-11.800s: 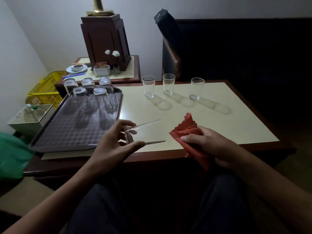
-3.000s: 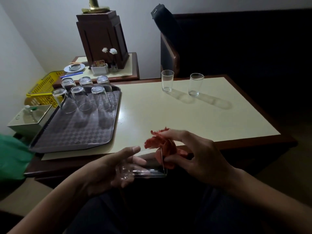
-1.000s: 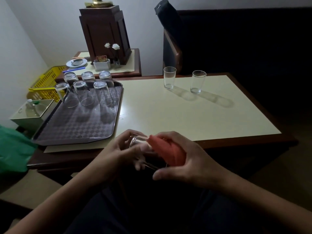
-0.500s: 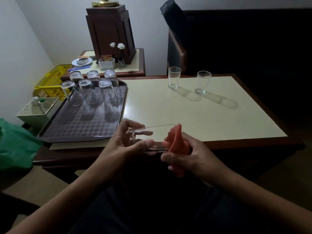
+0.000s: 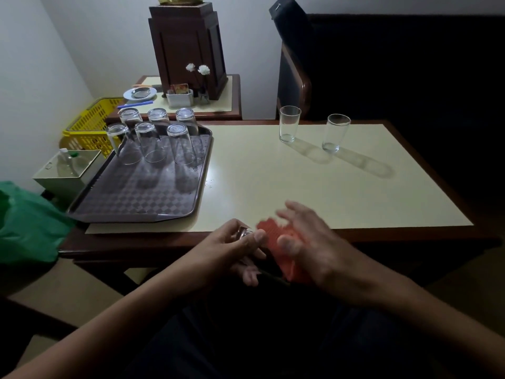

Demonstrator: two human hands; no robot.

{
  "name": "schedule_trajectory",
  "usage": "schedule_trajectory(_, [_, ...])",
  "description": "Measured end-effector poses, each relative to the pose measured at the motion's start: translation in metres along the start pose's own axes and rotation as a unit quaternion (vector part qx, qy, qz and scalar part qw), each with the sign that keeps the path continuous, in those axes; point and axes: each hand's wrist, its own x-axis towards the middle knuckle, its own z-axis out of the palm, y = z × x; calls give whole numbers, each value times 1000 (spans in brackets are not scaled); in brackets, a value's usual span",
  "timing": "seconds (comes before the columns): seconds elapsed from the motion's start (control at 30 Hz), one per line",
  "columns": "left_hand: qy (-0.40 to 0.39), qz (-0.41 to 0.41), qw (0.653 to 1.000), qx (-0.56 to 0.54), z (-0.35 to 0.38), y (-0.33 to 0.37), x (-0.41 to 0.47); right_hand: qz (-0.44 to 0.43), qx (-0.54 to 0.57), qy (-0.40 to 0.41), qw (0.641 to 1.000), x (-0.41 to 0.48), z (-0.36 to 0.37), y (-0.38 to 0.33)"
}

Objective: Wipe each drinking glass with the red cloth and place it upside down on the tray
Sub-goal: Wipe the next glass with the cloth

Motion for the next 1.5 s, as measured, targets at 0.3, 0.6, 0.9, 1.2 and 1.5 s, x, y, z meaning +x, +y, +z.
schedule_trajectory(0.3, [-1, 28, 999, -17, 6, 5, -1, -157, -7, 172, 973, -2, 7, -7])
schedule_trajectory(0.6, [-22, 59, 998, -17, 5, 7, -5, -51, 197, 13, 979, -3, -2, -5])
schedule_trajectory(0.9, [-15, -81, 988, -134, 6, 8, -3, -317, -93, 180, 927, -3, 22, -2])
schedule_trajectory(1.2, [-53, 76, 994, 50, -11, 19, -11, 28, 497, 15, 867, 4, 8, 2])
schedule_trajectory(1.5, [-38, -41, 995, -86, -5, 14, -7, -113, 212, 121, 963, 0, 8, 4])
